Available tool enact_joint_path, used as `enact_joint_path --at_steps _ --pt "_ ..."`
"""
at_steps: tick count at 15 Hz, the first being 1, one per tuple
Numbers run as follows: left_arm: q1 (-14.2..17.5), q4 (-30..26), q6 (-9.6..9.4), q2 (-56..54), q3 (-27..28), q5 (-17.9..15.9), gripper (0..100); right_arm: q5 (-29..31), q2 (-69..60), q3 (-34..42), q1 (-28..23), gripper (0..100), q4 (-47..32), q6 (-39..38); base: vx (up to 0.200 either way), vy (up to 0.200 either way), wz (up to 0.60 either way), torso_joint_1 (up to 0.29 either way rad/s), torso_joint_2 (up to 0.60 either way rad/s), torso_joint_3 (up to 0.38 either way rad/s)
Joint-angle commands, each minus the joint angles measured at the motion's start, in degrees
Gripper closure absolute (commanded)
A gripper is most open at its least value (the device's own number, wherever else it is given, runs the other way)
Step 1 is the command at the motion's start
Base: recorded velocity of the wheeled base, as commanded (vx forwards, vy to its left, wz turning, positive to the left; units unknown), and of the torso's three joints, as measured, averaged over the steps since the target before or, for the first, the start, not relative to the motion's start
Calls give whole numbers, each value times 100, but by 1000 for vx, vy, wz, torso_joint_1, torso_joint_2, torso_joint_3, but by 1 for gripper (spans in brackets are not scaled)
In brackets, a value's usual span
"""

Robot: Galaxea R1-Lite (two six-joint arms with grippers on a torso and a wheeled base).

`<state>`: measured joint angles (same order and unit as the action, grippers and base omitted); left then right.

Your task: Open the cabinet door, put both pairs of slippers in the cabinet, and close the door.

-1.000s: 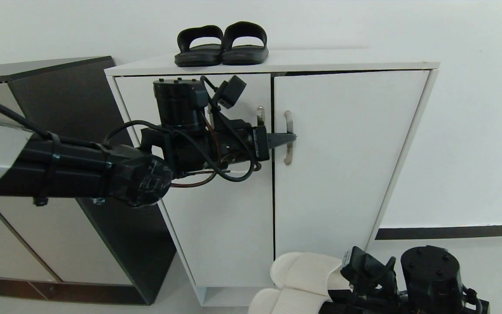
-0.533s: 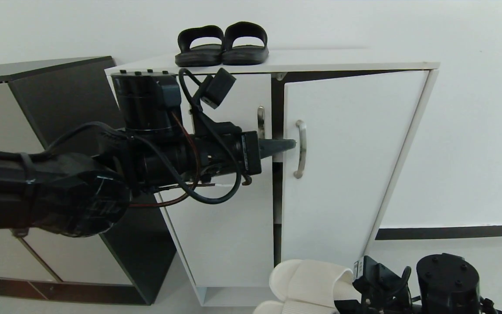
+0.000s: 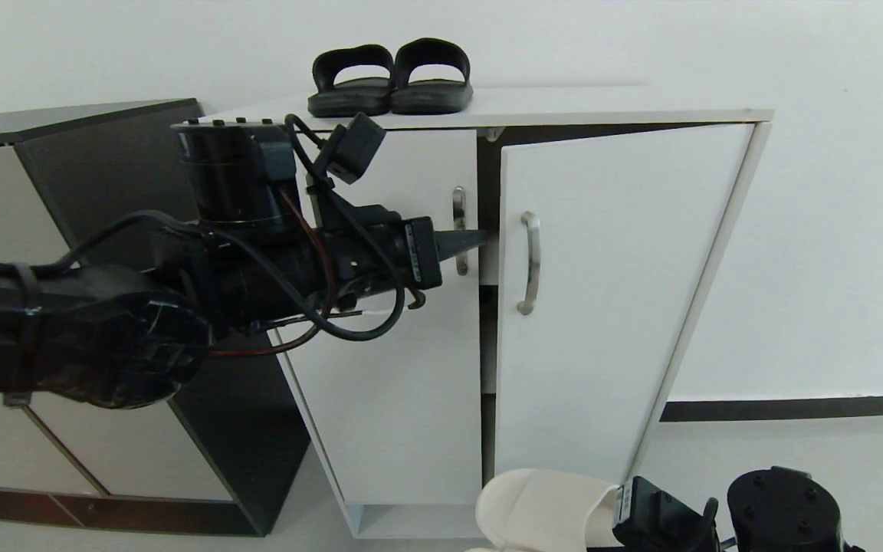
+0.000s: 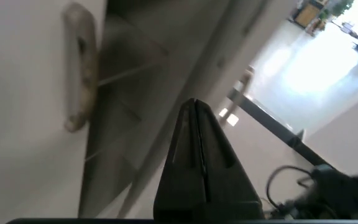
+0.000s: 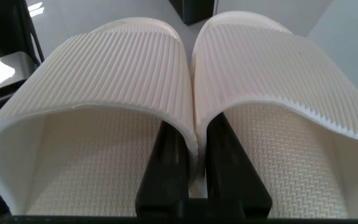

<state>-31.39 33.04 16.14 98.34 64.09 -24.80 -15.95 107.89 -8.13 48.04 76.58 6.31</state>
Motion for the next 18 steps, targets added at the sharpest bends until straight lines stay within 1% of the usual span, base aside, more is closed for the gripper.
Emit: enact_joint_path --at_steps 1,2,6,7,9,10,11,12,14,15,16,18 --pt "-7 1 30 625 605 238 100 21 -4 57 47 100 6 10 0 0 0 0 0 0" --pt "-25 1 38 774 763 317 100 21 -4 84 56 100 24 28 0 0 0 0 0 0" --pt "-95 19 56 1266 1291 326 100 21 22 92 65 100 24 72 0 0 0 0 0 0" --pt "-95 45 91 1266 1299 326 100 21 22 92 82 100 24 72 0 0 0 0 0 0" --pt "-113 89 284 1240 1317 326 100 21 22 92 100 100 24 72 0 0 0 0 0 0" --pt "-139 150 328 1231 1291 335 100 21 22 101 118 100 24 72 -200 0 0 2 2 2" --pt "-174 230 337 1214 1255 423 100 21 31 145 153 100 24 72 -200 0 0 2 2 -2" --pt "-254 309 337 1179 1176 581 100 21 22 163 249 100 32 72 -200 0 0 7 7 7" --pt "-508 511 337 1003 895 634 100 74 -48 207 522 100 41 124 -200 0 0 2 2 -2" --pt "-605 572 337 924 790 634 100 171 -75 224 601 100 41 142 -200 0 0 -2 2 -2" --pt "-772 678 337 836 649 643 100 346 -92 233 777 100 50 151 -200 0 0 -17 -2 7" --pt "-1018 783 337 757 491 643 100 417 -154 259 996 100 67 151 -200 0 0 -5 5 12"
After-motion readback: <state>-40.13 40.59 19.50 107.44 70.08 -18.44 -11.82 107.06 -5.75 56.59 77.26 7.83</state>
